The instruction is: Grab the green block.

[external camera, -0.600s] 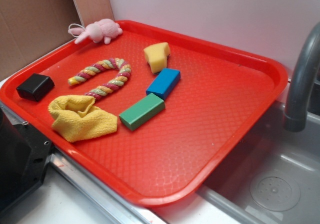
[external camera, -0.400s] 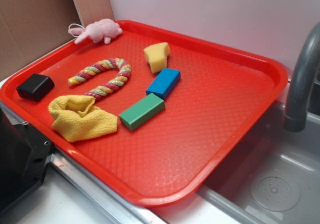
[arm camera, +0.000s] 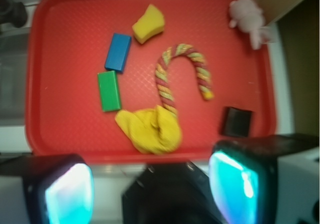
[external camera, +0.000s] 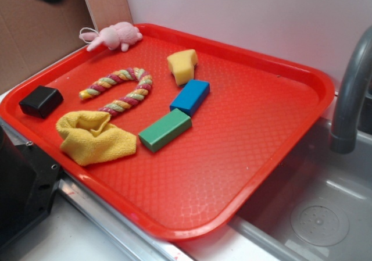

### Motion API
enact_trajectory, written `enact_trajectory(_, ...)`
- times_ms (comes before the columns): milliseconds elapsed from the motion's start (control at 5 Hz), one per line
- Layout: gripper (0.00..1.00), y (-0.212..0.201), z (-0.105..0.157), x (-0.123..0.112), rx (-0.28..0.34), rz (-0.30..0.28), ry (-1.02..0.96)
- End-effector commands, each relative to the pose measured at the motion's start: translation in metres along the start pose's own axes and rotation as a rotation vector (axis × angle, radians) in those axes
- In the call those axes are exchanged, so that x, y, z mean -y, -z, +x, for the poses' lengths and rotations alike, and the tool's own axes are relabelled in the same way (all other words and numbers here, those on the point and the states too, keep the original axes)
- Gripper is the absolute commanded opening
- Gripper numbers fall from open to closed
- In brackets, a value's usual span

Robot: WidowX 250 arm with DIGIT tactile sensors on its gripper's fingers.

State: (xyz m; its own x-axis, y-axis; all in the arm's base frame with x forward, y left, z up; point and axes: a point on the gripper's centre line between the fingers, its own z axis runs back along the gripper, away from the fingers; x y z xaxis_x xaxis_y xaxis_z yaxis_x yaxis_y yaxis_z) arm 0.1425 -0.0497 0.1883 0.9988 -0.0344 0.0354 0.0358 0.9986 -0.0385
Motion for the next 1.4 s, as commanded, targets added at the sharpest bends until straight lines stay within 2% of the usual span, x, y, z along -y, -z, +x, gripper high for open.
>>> enact_trajectory(0, 1.0, 0.058, 0.065, 0.052, -0.01, 0.012, 0.08)
enact_trajectory(200, 1.0, 0.057, 0.061, 0.051, -0.01, 0.016, 0.068)
enact_trajectory(600, 1.0, 0.045, 0.048, 0.035, 0.048, -0.002, 0.0)
enact_trajectory(800, 1.0, 0.045, 0.049, 0.031, 0.039, -0.001, -0.019)
enact_trajectory(1200, 1.0, 0.059, 0.07, 0.046, -0.039, 0.075, -0.032)
